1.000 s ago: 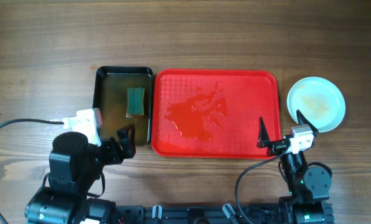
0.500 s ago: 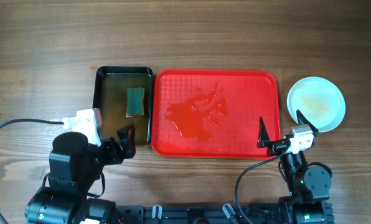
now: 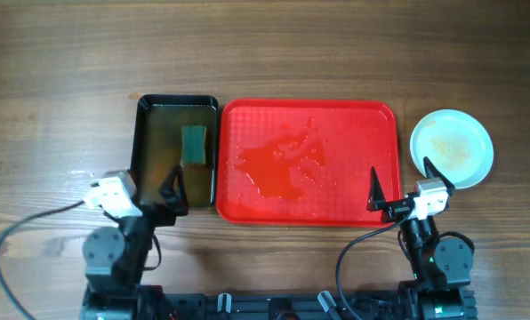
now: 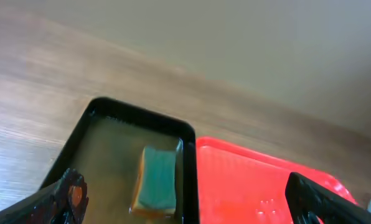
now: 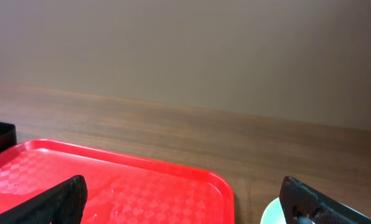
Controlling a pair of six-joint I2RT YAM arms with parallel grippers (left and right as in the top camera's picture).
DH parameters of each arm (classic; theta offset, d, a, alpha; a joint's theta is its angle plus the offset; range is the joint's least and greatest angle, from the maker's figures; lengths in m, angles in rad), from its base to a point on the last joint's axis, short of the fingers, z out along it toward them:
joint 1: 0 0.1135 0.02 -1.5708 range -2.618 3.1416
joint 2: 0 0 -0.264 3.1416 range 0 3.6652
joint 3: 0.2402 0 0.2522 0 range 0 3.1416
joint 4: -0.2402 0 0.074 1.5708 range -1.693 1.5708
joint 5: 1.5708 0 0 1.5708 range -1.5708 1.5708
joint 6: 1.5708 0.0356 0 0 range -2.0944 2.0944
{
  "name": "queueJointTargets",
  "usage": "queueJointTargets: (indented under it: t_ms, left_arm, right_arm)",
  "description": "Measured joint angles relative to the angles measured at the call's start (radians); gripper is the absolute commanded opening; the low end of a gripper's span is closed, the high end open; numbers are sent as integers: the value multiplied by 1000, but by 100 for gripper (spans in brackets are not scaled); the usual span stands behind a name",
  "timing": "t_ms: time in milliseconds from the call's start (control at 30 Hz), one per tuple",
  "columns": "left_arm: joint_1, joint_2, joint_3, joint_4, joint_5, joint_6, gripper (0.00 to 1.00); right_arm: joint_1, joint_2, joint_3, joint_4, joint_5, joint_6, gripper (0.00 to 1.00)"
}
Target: Clean dirty plates on tray and stack at the side
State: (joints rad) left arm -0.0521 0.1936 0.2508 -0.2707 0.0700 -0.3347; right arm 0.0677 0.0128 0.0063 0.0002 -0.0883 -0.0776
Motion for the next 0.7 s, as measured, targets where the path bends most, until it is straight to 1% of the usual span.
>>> queueJointTargets:
  t_ms: [33,100,133,233,300,333,400,700]
  left_arm:
    - [0,-42,-70,92,3,0,100]
    - [0,-87,-139,182,3,0,100]
    - [0,-122,-187,254,3,0,100]
    - [0,-172,-233,298,2,25,100]
    - [0,-178,-238,307,3,64,100]
    - [0,-181,-237,277,2,94,100]
    - [0,-182,-239,215,3,113,100]
    - [0,-180,-241,204,3,139,100]
  right_arm:
    - [0,0,0,0,0,0,99]
    - [0,0,0,0,0,0,99]
    - [0,0,0,0,0,0,100]
    - [0,0,0,0,0,0,99]
    - [0,0,0,0,0,0,99]
    - [0,0,0,0,0,0,99]
    - [0,0,0,0,0,0,99]
    - [0,0,0,0,0,0,99]
